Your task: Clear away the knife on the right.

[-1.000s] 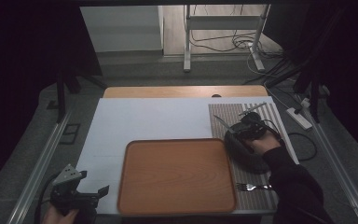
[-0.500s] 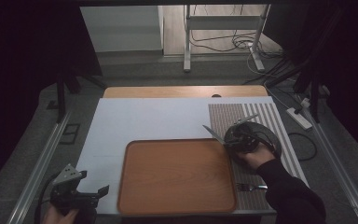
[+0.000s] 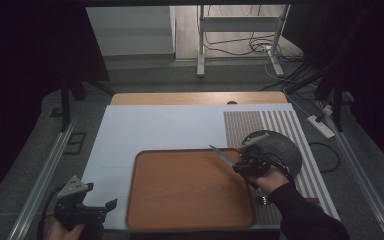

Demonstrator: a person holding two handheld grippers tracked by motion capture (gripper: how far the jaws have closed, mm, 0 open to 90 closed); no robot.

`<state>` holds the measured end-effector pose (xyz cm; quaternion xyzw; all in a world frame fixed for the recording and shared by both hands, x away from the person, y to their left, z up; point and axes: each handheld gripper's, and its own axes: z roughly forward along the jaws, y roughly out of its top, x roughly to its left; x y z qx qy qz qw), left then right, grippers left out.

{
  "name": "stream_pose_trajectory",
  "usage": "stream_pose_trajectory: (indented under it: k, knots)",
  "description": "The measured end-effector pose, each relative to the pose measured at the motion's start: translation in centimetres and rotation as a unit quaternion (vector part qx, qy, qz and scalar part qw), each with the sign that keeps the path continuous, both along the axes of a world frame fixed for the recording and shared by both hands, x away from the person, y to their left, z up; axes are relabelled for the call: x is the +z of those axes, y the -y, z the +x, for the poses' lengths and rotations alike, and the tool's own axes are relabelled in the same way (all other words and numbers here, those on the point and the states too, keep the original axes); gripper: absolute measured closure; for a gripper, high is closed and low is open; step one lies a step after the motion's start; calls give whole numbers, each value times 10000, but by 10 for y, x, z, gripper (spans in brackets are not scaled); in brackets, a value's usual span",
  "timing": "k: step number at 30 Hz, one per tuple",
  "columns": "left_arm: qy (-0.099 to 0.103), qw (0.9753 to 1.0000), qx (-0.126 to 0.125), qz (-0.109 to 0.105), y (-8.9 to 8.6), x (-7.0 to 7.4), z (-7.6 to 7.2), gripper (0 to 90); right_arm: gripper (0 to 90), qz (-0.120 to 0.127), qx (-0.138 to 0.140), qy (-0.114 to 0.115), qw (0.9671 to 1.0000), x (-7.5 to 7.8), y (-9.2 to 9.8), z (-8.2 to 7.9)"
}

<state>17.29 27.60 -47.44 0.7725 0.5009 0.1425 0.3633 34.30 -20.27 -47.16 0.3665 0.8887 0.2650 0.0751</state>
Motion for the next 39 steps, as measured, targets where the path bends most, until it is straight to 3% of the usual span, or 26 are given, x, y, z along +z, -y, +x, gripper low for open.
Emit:
stream_pose_trajectory:
  k: [14, 26, 29, 32, 34, 35, 38, 39]
  knots:
    - [-12, 10000, 8, 12, 1, 0, 1, 0, 775, -41, 354, -87, 9993, -8, -33, -27]
    - [2, 10000, -8, 18, 1, 0, 0, 0, 773, -298, 256, -195, 9990, -24, -33, -28]
    - [-1, 10000, -6, 21, 1, 0, 0, 0, 765, -394, 363, -399, 9978, -30, -34, -27]
    - [-5, 10000, -7, 27, 1, 0, 0, 0, 675, -290, 391, -455, 9978, -28, -34, -26]
    - [-9, 10000, -3, 24, 1, 0, 1, 0, 661, -224, 417, -337, 9983, -22, -33, -24]
    - [-12, 10000, -4, 25, 1, 0, 1, 0, 686, -186, 447, -251, 9985, -18, -33, -23]
    - [-11, 10000, -13, 47, 1, 0, 1, 0, 886, -130, 708, -159, 9973, -11, -40, -23]
    - [-15, 10000, -15, 53, 2, 0, 1, 0, 895, -185, 828, -157, 9963, -11, -44, -24]
